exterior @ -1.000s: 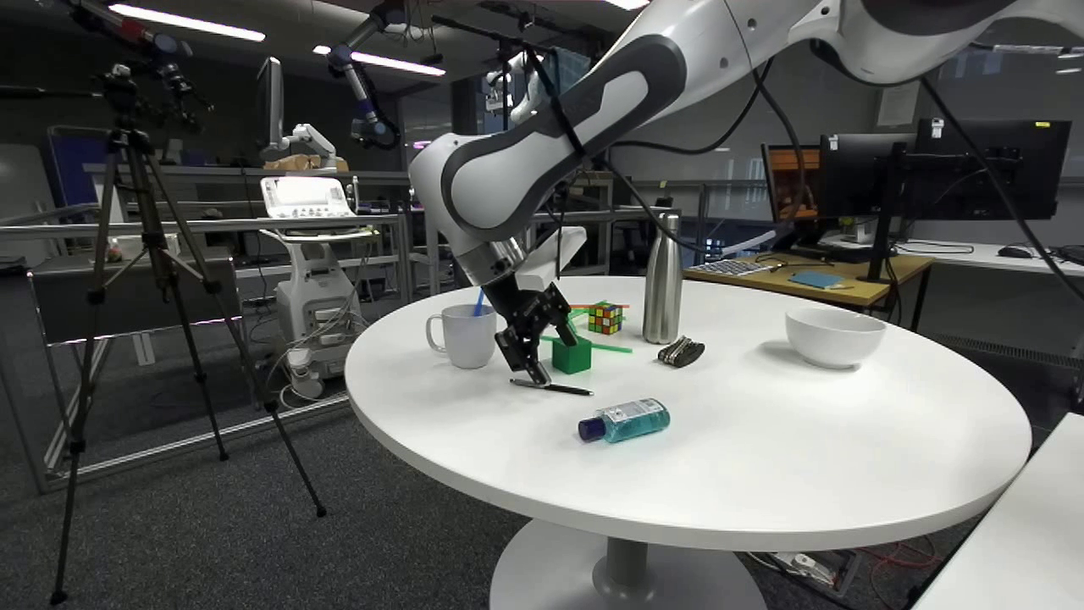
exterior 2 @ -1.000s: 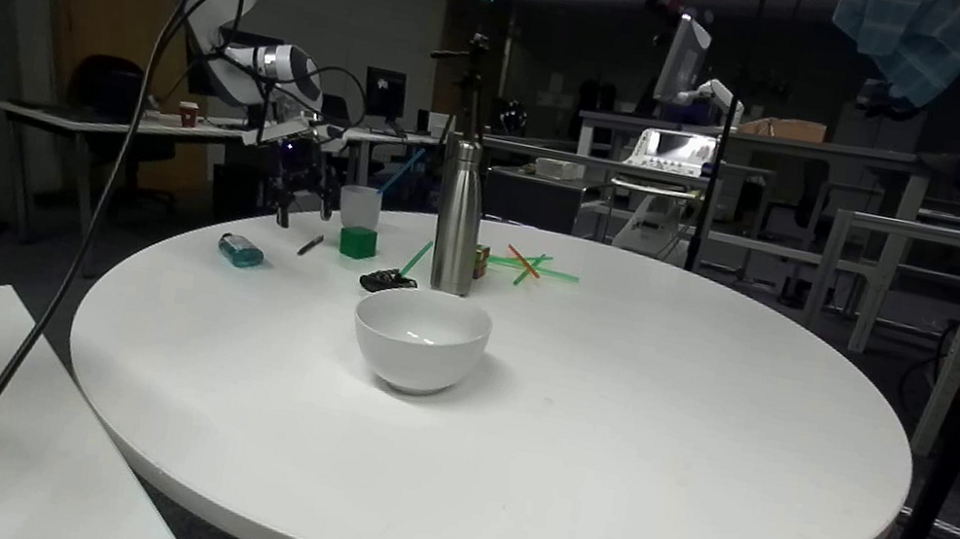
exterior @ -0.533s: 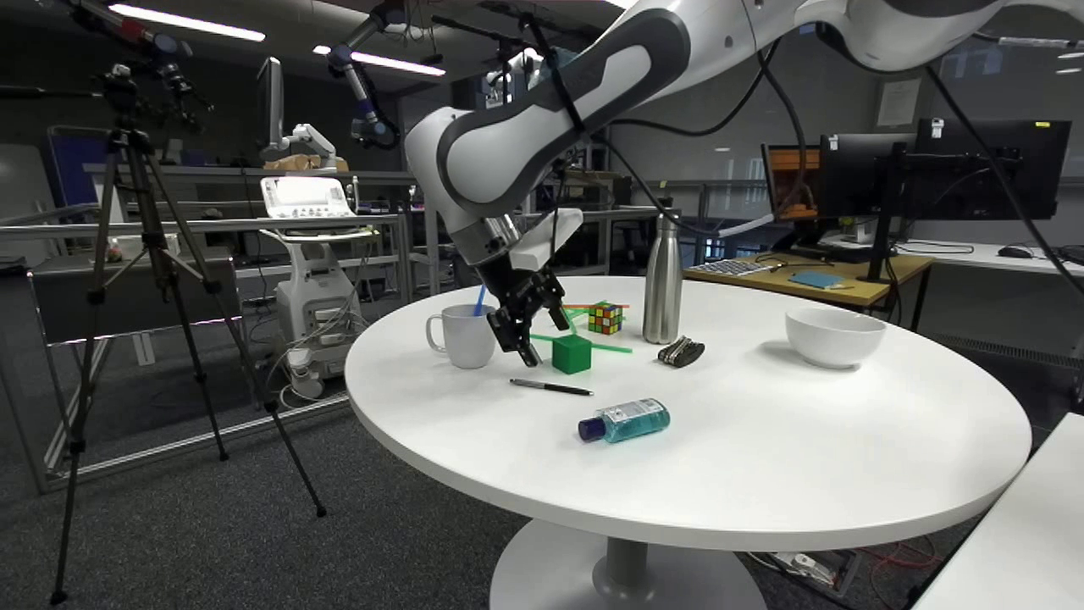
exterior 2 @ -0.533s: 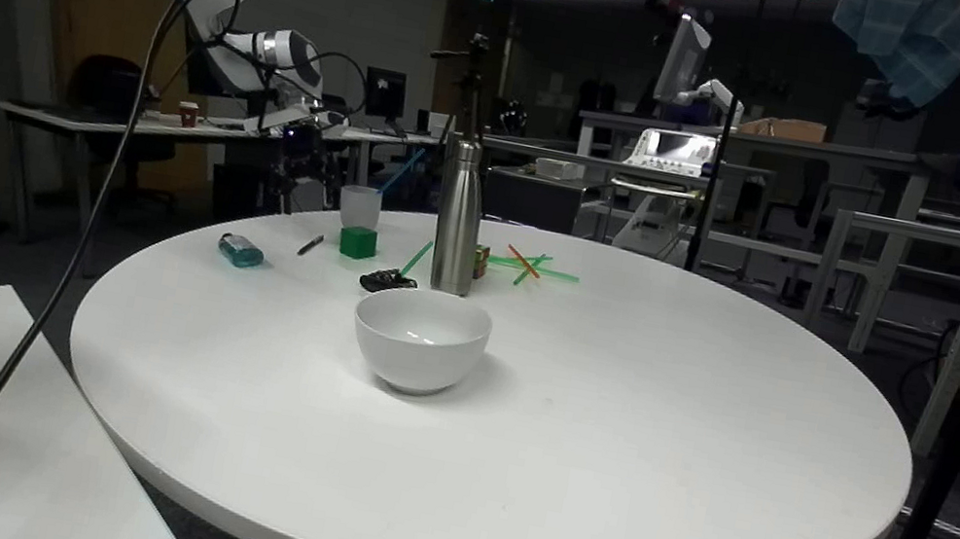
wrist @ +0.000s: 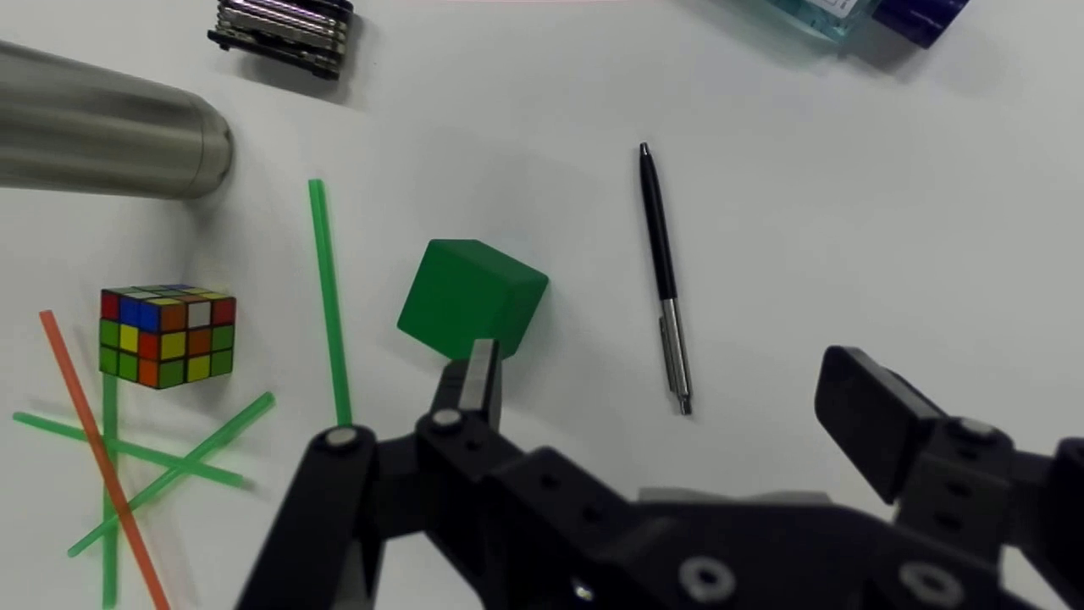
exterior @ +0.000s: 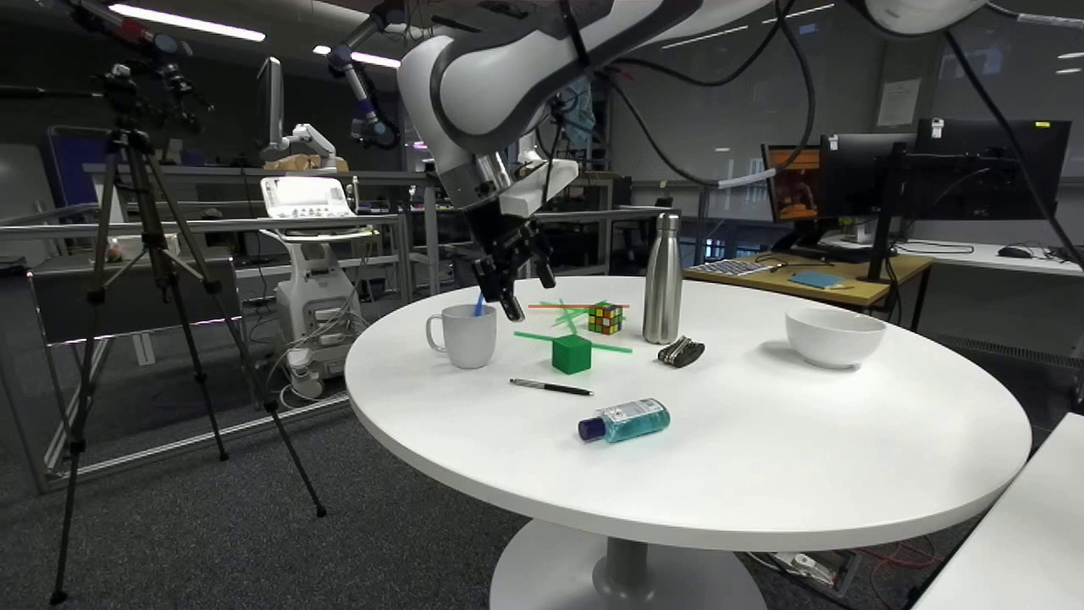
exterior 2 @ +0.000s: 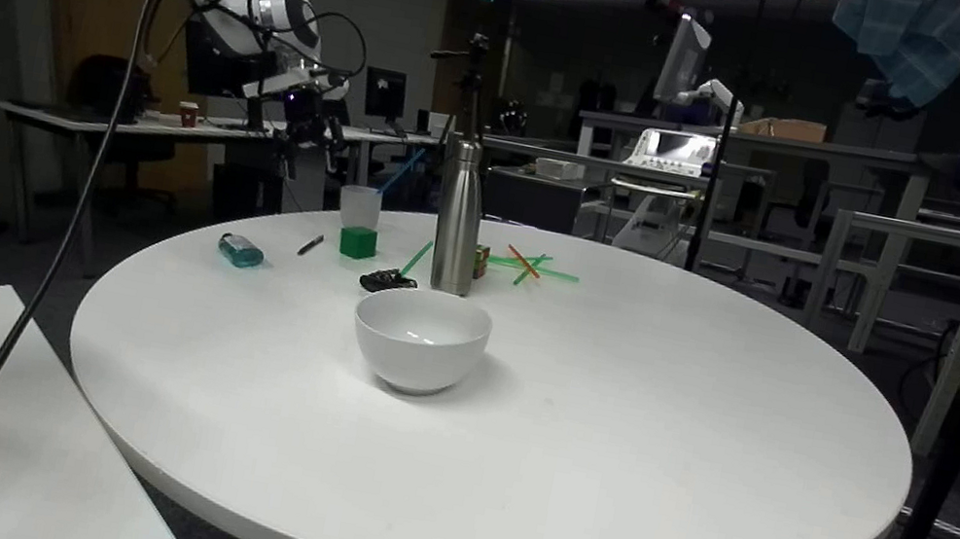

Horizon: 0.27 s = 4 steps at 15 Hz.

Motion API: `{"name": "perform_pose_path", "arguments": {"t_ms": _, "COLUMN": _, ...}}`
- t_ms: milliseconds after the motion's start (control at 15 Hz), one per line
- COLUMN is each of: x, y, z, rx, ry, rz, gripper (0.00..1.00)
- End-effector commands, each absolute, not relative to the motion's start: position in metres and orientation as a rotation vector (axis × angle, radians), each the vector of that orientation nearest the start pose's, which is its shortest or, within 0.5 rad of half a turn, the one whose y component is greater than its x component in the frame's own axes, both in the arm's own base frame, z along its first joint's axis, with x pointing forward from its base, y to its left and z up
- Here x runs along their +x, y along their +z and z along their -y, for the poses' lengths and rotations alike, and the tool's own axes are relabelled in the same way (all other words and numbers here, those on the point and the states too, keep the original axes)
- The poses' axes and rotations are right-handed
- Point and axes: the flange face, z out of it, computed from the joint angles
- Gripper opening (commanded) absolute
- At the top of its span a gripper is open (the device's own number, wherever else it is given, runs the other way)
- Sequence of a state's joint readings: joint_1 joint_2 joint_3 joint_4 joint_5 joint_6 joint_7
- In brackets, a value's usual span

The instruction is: Pick the pen on the block and put it on the table

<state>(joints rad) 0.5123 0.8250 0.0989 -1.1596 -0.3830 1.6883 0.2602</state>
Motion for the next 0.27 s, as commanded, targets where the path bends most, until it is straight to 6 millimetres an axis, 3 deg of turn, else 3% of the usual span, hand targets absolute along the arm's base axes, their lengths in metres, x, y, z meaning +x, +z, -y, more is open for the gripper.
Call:
{"name": "perform_pose_path", "arguments": {"t_ms": 0, "x": 0.6276, "y": 0.2914, "z": -0.3723, "rx": -3.439, "ry": 0.235, "rz": 0.752, "gripper": 1.00}}
{"name": "perform_pose_path", "arguments": {"t_ms": 200, "x": 0.6276, "y": 0.2973, "z": -0.3730, "rx": -3.437, "ry": 0.221, "rz": 0.750, "gripper": 1.00}}
